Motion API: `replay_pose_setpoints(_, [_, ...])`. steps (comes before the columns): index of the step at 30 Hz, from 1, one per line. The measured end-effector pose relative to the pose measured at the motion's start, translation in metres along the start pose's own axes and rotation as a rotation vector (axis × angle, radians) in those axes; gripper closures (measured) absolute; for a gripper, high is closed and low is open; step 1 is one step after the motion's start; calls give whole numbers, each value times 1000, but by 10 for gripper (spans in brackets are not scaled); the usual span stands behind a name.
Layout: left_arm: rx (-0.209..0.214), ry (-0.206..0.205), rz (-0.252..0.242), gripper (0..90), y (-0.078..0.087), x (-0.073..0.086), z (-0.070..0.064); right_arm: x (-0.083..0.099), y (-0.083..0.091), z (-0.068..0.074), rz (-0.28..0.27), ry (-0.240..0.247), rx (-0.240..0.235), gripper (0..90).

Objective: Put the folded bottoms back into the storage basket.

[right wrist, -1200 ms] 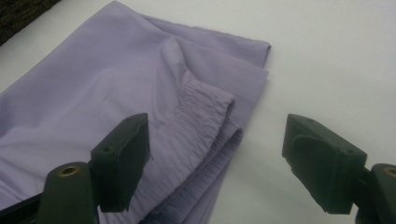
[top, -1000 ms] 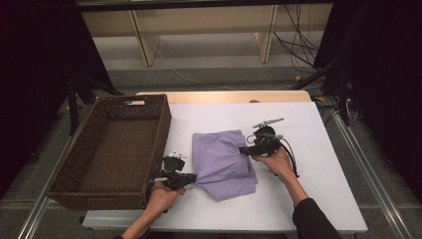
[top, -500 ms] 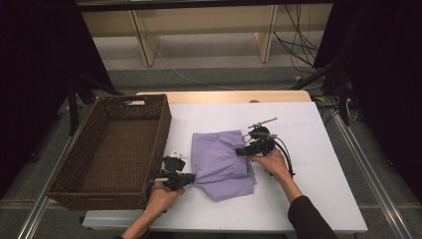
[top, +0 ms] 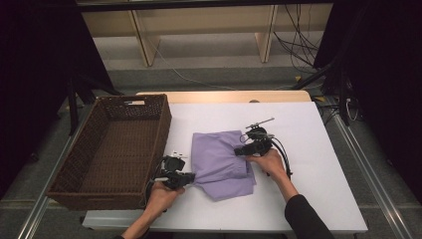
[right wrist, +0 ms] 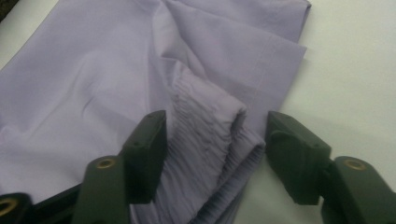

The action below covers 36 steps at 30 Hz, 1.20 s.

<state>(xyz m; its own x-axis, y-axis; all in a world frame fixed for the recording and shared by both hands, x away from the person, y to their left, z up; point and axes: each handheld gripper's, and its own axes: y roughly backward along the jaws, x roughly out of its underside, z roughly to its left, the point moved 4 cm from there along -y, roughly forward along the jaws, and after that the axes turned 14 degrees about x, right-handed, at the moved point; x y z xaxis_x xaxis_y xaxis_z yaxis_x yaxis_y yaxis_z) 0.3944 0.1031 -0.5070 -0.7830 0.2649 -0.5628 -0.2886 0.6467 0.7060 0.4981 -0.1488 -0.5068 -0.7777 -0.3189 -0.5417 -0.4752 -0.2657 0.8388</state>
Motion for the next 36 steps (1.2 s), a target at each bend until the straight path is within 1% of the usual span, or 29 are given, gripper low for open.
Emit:
replay_pose_setpoints(1, [1, 1, -1, 869, 0, 0, 0, 0, 0, 0, 1, -1, 0, 458])
replay_pose_setpoints(2, [2, 1, -1, 869, 0, 0, 0, 0, 0, 0, 1, -1, 0, 458])
replay_pose_setpoints(3, [4, 2, -4, 869, 0, 0, 0, -1, -1, 0, -2, -9, 2, 505])
replay_pose_setpoints(5, [6, 1, -4, 869, 0, 0, 0, -1, -2, 0, -4, -16, 7, 542])
replay_pose_setpoints(6, [6, 1, -4, 869, 0, 0, 0, -1, -2, 0, -4, -16, 7, 542])
replay_pose_setpoints(7, [7, 1, -6, 869, 0, -1, 0, -1, -2, 0, -6, -18, 3, 600])
replay_pose_setpoints(8, [7, 2, -7, 870, 0, -1, -1, -1, -2, -1, -8, -22, -6, 617])
replay_pose_setpoints(10, [8, 2, -8, 870, 0, -1, -1, -1, -2, -3, -3, -46, -29, 679])
replay_pose_setpoints(12, [8, 1, -9, 870, 0, -1, -1, 0, -3, -4, -4, -84, -75, 748])
replay_pose_setpoints(13, [8, -2, -9, 870, 0, -1, -1, 0, -3, -3, -7, -82, -78, 762])
replay_pose_setpoints(14, [8, -2, -9, 870, 0, -1, -1, 0, -3, -3, -7, -82, -78, 762])
replay_pose_setpoints(15, [7, -4, -11, 871, 0, -1, -1, -1, -2, -1, -10, -67, -64, 780])
replay_pose_setpoints(17, [9, -4, -17, 872, 1, -2, -2, -1, -1, -1, -14, -62, -58, 787])
replay_pose_setpoints(20, [12, -8, -22, 873, 3, -3, -3, -1, -1, -1, -12, -73, -64, 790])
replay_pose_setpoints(21, [14, -11, -31, 874, 4, -4, -4, -2, 0, -1, -24, -70, -59, 792])
replay_pose_setpoints(24, [22, -15, -44, 874, 8, -7, -6, -3, 3, 0, -35, -70, -56, 794])
replay_pose_setpoints(28, [27, -19, -51, 875, 11, -9, -8, -4, 7, 0, -47, -78, -58, 796])
replay_pose_setpoints(32, [38, -24, -61, 875, 14, -11, -12, -8, 16, -1, -79, -81, -70, 797])
replay_pose_setpoints(34, [43, -27, -65, 875, 16, -12, -14, -9, 19, -1, -82, -82, -70, 797])
replay_pose_setpoints(35, [49, -30, -75, 875, 19, -14, -16, -10, 24, -1, -98, -84, -72, 798])
replay_pose_setpoints(36, [49, -30, -75, 875, 19, -14, -16, -10, 26, -1, -101, -83, -74, 798])
